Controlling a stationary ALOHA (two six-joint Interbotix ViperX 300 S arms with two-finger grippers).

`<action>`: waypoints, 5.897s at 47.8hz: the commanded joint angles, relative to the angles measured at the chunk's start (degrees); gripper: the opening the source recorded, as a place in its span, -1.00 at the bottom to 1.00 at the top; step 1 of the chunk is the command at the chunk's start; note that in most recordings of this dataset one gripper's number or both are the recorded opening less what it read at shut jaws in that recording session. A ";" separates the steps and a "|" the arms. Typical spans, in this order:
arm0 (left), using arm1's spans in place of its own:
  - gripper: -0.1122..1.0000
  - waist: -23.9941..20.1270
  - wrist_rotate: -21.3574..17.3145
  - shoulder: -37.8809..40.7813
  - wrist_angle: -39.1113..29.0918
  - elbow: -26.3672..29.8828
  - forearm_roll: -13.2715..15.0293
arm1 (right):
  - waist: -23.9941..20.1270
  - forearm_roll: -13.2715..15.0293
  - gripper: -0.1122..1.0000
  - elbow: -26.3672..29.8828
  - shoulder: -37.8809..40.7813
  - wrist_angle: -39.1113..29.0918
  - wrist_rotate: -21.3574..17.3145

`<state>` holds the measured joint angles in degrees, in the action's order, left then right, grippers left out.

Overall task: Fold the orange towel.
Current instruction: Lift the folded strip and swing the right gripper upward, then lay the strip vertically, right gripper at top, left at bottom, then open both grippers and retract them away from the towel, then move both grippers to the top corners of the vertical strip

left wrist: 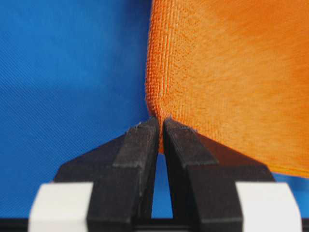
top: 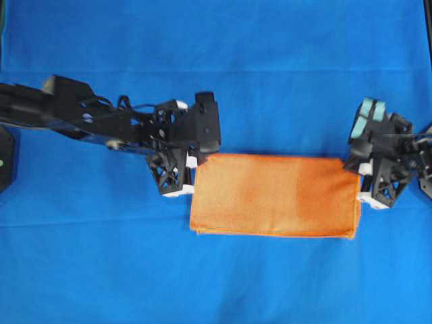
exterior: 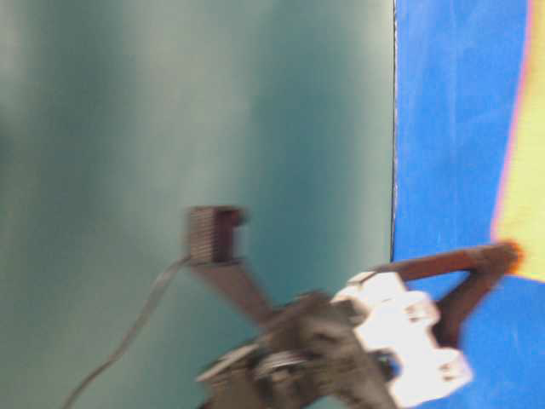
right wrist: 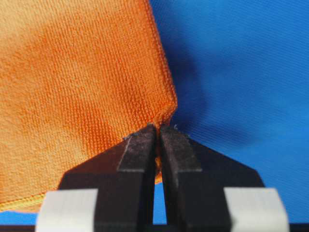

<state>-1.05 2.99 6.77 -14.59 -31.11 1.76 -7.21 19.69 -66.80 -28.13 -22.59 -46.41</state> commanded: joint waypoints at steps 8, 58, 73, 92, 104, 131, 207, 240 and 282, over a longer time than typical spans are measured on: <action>-0.74 2.02 -0.53 -8.44 -0.62 1.14 -0.09 | -0.09 0.09 -0.77 3.78 -10.90 -9.05 0.53; -0.74 8.96 -1.23 -7.47 16.88 -0.18 -0.18 | 23.99 20.92 -0.77 13.71 -1.32 -1.76 0.79; -0.74 9.14 -5.80 -2.20 18.81 5.27 -0.09 | 30.94 24.52 -0.77 23.64 11.16 5.89 1.23; -0.74 9.40 -6.15 -0.26 19.07 8.35 -0.18 | 31.64 25.66 -0.77 33.31 19.78 5.89 3.69; -0.74 9.40 -9.23 2.99 20.83 12.57 -0.18 | 32.34 25.75 -0.77 30.67 16.96 3.16 3.69; -0.74 10.11 -9.76 14.68 20.48 25.75 -0.18 | 32.43 24.08 -0.77 22.68 10.55 3.43 3.43; 0.59 9.76 2.11 0.26 22.59 -0.97 0.18 | 30.06 27.16 0.34 31.64 28.92 16.26 3.96; 0.59 -1.76 1.23 -26.72 22.59 -20.48 -0.09 | 21.62 23.73 0.34 9.23 -5.71 16.08 1.05; 0.59 -8.53 -0.62 -24.17 31.38 -21.80 -0.18 | 24.17 23.55 0.33 7.29 -5.45 15.12 -1.85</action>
<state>-8.00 2.99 -19.60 15.64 -55.90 1.76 14.94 43.15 -61.61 -35.77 -7.65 -48.16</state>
